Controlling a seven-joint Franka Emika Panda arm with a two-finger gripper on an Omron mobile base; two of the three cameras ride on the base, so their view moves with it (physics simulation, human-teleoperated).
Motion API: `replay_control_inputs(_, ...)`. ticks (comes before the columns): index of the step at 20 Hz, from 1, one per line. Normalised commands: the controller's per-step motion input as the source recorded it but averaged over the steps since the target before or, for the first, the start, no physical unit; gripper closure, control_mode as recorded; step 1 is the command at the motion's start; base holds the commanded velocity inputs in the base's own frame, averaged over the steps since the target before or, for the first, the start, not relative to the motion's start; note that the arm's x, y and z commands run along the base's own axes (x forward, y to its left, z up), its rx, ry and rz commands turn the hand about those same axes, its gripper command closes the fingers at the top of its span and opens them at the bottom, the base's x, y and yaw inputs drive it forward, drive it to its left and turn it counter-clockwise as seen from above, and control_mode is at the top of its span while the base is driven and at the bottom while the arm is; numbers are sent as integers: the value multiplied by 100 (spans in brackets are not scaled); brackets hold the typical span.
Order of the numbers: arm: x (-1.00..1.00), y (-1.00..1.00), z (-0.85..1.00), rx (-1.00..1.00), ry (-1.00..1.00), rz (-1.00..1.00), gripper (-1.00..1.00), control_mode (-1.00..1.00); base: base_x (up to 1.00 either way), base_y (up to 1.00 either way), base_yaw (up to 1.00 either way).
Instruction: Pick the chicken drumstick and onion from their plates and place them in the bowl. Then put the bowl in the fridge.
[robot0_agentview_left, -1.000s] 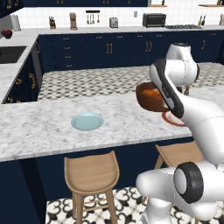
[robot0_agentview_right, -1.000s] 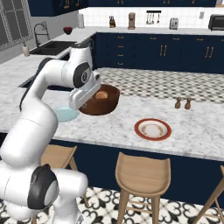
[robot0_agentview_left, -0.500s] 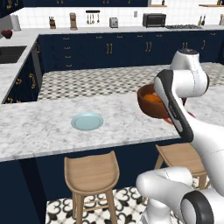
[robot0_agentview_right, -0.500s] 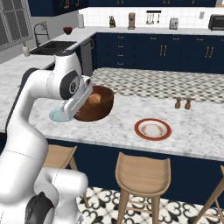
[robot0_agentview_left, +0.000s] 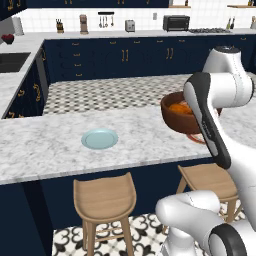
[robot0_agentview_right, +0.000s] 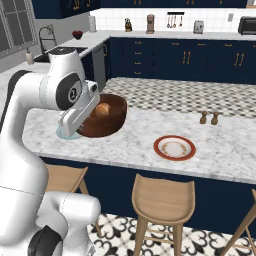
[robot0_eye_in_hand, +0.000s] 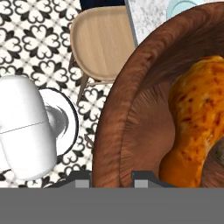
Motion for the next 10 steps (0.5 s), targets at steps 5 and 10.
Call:
replay_control_inputs(5, -55, 0, 7, 0, 0, 0, 100, -100, 0, 0, 0)
replay_control_inputs(10, -27, 0, 4, 0, 0, 0, 100, 100, -10, 0, 0)
